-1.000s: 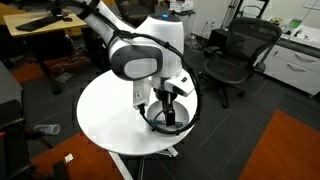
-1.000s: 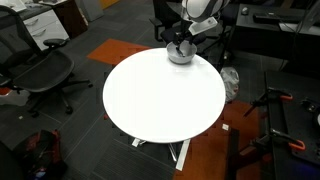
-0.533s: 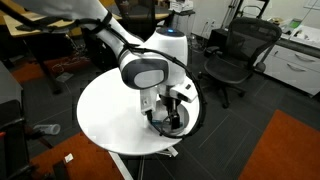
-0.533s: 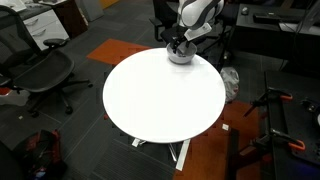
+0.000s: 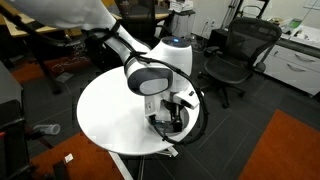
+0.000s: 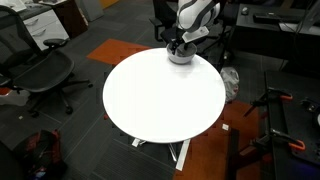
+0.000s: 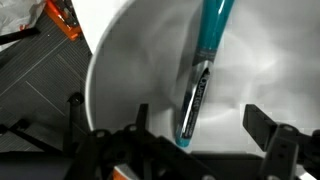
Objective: Put the marker in the bowl on the table
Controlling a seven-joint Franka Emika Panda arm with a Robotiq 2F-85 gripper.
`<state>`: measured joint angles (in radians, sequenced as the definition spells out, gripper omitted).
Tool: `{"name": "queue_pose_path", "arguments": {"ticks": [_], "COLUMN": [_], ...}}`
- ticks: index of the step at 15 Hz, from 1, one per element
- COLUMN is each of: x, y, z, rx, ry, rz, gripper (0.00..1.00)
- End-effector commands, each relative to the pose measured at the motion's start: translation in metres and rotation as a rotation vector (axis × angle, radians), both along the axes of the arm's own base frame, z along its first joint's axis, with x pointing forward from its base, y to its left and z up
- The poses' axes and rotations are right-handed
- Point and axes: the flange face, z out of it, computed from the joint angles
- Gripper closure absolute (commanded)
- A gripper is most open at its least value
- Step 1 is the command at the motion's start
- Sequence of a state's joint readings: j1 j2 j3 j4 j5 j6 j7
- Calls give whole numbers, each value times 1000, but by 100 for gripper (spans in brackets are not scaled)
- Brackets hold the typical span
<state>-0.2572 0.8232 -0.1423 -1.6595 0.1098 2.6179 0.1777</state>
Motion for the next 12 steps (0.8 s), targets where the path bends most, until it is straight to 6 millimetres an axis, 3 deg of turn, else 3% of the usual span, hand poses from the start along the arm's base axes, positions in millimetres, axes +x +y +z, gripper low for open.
{"name": "queue_pose_path", "arguments": {"ticks": [1,9,12], "x": [9,16,12], "y": [-5,-2,10], "z": [-1,5,25], "rx": [11,1,-15], "ry": [-28,-39,-37], "rz": [-4,6,39], "gripper": [37,99,95]}}
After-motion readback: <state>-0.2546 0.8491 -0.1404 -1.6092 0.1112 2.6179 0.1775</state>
